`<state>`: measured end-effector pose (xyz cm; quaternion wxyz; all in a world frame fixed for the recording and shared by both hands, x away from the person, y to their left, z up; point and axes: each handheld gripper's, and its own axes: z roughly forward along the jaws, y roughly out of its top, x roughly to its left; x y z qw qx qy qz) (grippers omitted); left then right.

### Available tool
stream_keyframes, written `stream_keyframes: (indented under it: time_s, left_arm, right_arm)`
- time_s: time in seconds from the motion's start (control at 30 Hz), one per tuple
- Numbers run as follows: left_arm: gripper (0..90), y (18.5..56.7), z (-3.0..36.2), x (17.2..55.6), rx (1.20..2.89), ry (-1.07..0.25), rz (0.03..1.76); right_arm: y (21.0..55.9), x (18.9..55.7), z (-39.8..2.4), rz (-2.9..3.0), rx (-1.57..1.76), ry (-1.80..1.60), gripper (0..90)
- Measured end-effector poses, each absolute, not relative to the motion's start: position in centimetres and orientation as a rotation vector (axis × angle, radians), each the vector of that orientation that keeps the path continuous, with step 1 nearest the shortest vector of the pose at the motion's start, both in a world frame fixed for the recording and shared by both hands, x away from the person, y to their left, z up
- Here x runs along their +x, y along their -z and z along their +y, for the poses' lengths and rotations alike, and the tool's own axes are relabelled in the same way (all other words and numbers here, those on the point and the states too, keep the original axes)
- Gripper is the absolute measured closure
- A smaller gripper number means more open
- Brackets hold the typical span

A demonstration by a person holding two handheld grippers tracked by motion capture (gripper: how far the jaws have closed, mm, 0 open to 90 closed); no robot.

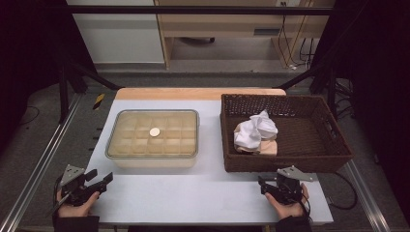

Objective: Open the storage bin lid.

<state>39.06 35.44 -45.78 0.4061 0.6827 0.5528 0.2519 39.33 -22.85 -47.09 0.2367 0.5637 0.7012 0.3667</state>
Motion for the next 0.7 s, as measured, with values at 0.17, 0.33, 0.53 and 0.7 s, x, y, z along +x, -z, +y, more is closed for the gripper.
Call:
stream_keyframes:
  time_s: [0.17,0.33,0.53,0.7]
  left_arm:
    - [36.1,45.6,35.2,38.8,1.724,-0.63,1.375]
    - [35.1,45.5,34.9,38.6,1.735,-0.631,1.354]
    - [31.8,45.3,34.9,38.7,1.736,-0.618,1.355]
    - [31.8,45.0,35.0,38.6,1.723,-0.62,1.348]
  right_arm:
    - [46.9,39.1,-21.7,1.978,1.51,-1.041,29.1]
    - [46.6,38.8,-20.6,2.014,1.478,-1.069,29.2]
    - [46.5,38.9,-19.0,2.091,1.403,-1.126,32.5]
    - [46.5,38.9,-16.4,2.18,1.345,-1.182,33.9]
